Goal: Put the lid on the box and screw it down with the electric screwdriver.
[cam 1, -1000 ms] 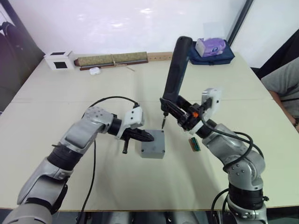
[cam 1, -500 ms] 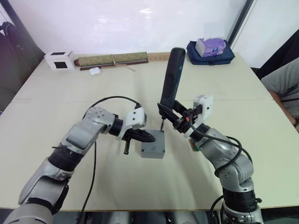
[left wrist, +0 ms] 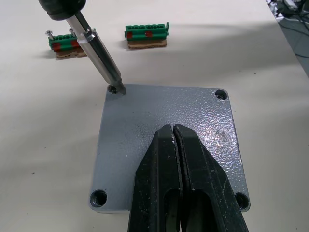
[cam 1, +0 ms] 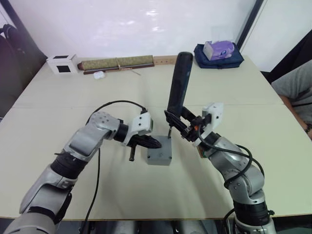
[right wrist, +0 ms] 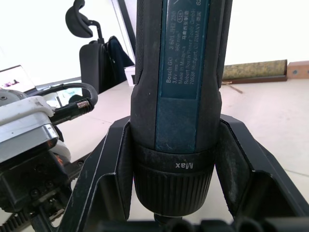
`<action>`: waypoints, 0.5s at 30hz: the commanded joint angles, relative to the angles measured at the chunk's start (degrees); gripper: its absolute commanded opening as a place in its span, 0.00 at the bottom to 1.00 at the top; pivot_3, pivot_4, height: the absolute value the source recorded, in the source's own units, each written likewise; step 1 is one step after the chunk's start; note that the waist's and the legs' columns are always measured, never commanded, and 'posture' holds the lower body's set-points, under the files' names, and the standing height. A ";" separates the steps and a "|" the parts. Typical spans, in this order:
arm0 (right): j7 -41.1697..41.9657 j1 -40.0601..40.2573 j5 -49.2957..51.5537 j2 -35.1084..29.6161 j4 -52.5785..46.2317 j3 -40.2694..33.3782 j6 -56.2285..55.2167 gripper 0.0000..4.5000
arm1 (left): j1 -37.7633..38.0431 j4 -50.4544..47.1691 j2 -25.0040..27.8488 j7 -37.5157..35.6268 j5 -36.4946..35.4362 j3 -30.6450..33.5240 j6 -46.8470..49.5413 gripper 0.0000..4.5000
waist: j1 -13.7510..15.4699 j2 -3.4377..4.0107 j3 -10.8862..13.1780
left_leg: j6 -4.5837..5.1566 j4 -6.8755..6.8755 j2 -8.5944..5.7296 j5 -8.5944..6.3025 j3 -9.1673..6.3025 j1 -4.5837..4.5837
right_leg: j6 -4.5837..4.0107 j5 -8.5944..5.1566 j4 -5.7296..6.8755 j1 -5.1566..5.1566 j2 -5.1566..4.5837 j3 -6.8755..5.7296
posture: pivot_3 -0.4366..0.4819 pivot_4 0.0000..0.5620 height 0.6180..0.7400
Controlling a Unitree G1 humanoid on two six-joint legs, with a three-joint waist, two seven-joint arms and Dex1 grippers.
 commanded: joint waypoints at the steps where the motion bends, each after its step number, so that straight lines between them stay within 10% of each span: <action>1: -0.26 0.16 -1.19 0.13 -0.15 -0.44 -1.82 0.40 | 0.38 0.22 0.02 -0.06 0.83 -0.76 0.01 0.00 | -0.01 0.00 0.00 | 0.00 0.00 0.00 0.00 0.00 0.10 | -0.01 -0.01 -0.02 0.11 0.00 0.00 | 0.48 0.27 1.00; 15: 1.30 3.99 -3.96 -1.37 0.01 3.16 -2.50 0.40 | 1.19 0.60 0.66 -0.42 1.76 -1.06 -0.47 0.00 | 0.01 -0.01 -0.01 | 0.01 -0.02 0.01 -0.01 -0.02 0.24 | -0.01 -0.01 -0.08 0.29 0.01 -0.01 | 0.48 0.27 1.00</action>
